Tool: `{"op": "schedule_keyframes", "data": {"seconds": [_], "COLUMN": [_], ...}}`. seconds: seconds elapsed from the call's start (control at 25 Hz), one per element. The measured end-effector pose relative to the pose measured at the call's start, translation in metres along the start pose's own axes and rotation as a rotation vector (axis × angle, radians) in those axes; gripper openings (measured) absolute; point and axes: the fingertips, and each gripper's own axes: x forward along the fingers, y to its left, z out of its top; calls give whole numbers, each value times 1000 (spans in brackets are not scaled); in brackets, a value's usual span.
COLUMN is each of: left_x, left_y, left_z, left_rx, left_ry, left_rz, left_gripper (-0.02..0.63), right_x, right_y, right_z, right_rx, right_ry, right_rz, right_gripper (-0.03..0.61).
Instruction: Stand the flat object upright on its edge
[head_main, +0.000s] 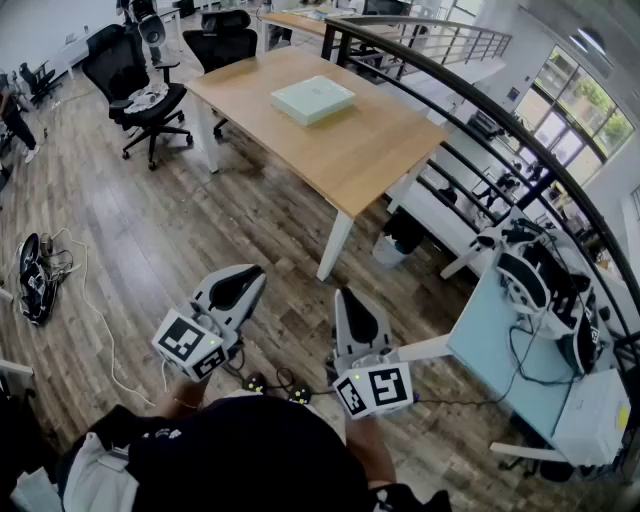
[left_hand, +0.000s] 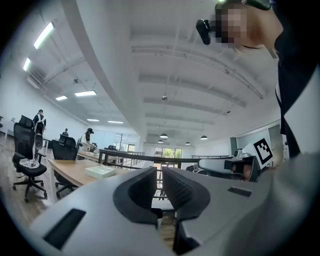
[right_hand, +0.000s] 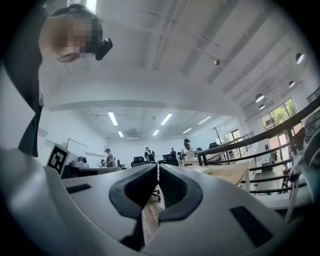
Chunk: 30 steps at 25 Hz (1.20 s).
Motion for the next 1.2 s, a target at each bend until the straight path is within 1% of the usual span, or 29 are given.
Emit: {"op": "schedule_keyframes", "data": {"seconds": [0.16,0.36,0.6,0.92,1.2], "left_x": [3,13,22,22,14], "left_y": [-10,-22,-35,-47,-61], "left_z": [-5,-8,-9,-16,-21], "left_rx": [-14,-18,-19,-11,6], "left_ry": [3,12,18,23,39], "left_rz": [-10,-31,-39,0,38], "left_gripper": [40,40,41,40,40], "right_x": [-12,-24,-37,-51,-51], "right_y": [-7,-20,-30,-43,-39], "right_z": [1,5,9,-1,-7], "right_rx": [-3,41,34,48,75], "right_ry": [0,-32,-36,-19,-14], "right_rz": [-15,-21,-28,-12,51], "right_gripper": [28,28,28,28,29]}}
